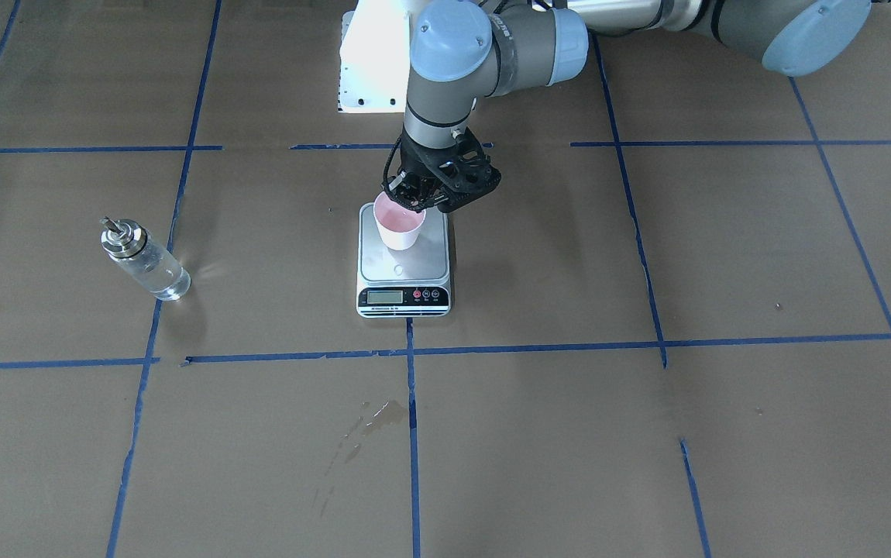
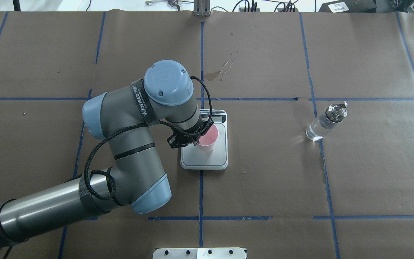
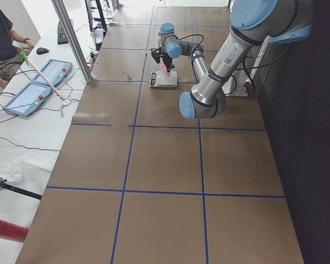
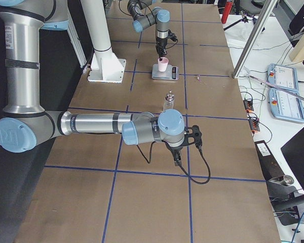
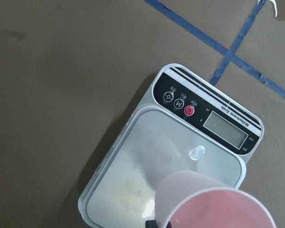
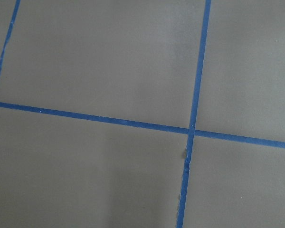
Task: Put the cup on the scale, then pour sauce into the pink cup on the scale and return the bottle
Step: 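Lift the pink cup with the left gripper and carry it over the scale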
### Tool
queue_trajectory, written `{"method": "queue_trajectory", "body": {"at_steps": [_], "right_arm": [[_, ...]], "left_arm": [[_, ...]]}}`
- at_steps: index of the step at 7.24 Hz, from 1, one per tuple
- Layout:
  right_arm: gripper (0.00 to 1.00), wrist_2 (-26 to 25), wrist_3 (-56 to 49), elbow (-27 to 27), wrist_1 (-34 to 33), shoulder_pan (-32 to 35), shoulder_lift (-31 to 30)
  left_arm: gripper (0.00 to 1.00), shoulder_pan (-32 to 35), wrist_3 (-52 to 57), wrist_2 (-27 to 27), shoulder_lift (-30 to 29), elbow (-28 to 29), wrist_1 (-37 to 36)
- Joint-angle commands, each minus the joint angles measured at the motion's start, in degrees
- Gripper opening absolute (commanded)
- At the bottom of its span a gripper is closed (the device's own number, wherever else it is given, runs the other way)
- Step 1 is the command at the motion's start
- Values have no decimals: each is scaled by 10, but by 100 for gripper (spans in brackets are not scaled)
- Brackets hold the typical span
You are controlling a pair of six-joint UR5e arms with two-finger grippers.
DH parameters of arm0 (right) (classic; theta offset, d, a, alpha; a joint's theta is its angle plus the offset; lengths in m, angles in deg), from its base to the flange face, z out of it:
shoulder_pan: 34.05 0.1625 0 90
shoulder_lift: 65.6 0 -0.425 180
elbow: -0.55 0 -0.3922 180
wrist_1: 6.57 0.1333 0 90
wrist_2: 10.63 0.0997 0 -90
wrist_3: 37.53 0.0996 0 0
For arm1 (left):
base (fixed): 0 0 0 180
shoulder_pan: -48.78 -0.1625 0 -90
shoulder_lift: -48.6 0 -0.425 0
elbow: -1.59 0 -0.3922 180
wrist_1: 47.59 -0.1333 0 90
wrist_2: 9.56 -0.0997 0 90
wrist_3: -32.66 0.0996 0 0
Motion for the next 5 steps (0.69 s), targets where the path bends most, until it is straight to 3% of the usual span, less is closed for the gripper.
{"method": "queue_trajectory", "body": {"at_steps": [1,2,3,5], "right_arm": [[100,0,-1,-3,-1,0,-2],[100,1,-1,-4,-1,0,-2],[100,1,-1,-5,-1,0,-1],[100,1,14,-15,-2,0,-2]], "left_arm": [[18,-1,1,0,4,5,11],[92,-1,8,-1,13,1,23],[100,0,30,0,19,-11,26],[100,3,31,3,22,-55,24]]}}
